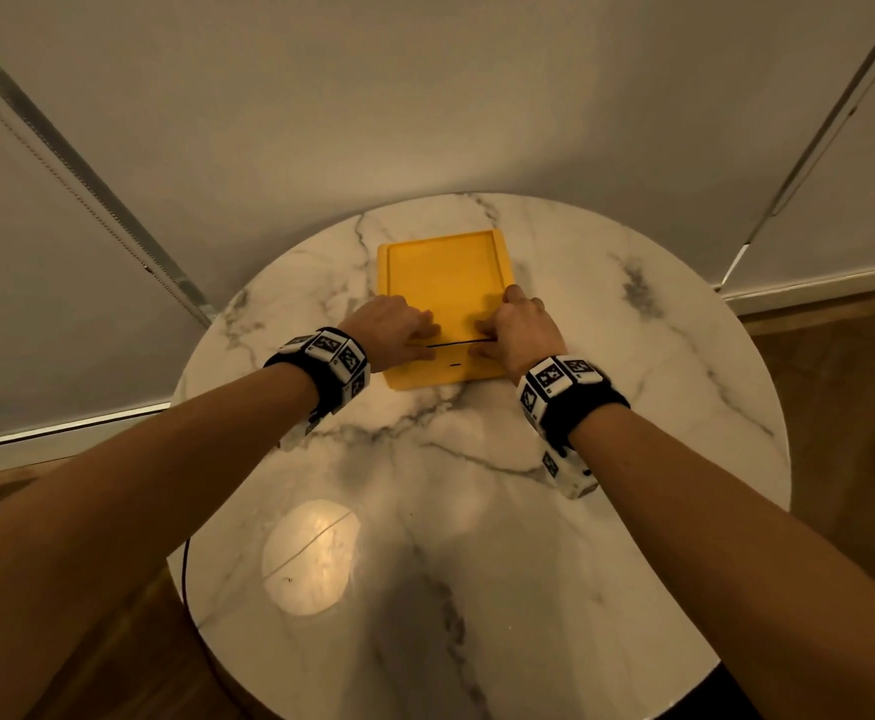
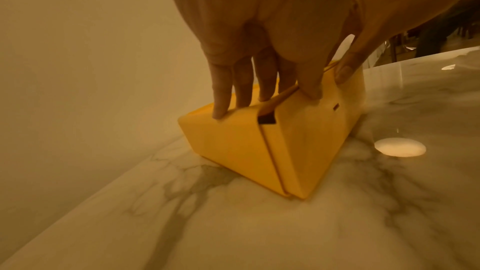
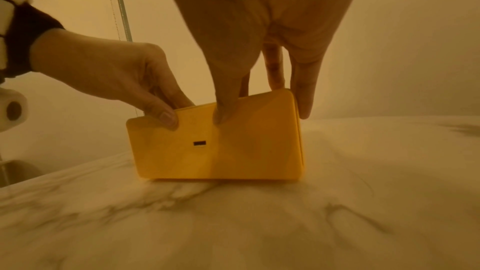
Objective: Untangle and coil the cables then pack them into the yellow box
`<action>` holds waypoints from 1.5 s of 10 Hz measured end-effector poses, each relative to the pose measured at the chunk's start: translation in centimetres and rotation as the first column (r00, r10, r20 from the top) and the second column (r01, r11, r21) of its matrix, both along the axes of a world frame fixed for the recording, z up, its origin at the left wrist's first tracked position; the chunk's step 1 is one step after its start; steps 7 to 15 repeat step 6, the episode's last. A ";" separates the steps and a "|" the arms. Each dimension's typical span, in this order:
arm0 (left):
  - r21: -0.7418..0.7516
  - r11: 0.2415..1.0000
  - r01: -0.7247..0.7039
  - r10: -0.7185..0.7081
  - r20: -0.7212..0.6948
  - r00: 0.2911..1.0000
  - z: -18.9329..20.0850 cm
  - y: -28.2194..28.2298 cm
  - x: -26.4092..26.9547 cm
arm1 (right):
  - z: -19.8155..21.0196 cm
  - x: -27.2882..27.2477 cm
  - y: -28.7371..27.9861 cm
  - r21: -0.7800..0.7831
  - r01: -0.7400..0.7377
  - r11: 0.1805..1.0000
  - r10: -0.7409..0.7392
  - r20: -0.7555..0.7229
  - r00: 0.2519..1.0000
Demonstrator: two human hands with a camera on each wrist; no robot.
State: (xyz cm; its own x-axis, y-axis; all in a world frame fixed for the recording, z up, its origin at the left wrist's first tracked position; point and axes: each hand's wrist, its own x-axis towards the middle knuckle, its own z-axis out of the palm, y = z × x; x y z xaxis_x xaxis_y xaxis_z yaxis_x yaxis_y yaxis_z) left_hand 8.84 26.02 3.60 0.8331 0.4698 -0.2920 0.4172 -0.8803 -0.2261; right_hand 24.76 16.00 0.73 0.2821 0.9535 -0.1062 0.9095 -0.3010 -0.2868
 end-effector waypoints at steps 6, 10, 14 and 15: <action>-0.409 0.869 -0.277 0.464 0.485 0.741 -2.1 -4.2 -5.8 | -1.7 0.9 -7.7 -0.007 0.139 0.990 -0.128 -0.432 0.893; -0.409 0.869 -0.277 0.464 0.485 0.741 -2.1 -4.2 -5.8 | -1.7 0.9 -7.7 -0.007 0.139 0.990 -0.128 -0.432 0.893; -0.409 0.869 -0.277 0.464 0.485 0.741 -2.1 -4.2 -5.8 | -1.7 0.9 -7.7 -0.007 0.139 0.990 -0.128 -0.432 0.893; -0.409 0.869 -0.277 0.464 0.485 0.741 -2.1 -4.2 -5.8 | -1.7 0.9 -7.7 -0.007 0.139 0.990 -0.128 -0.432 0.893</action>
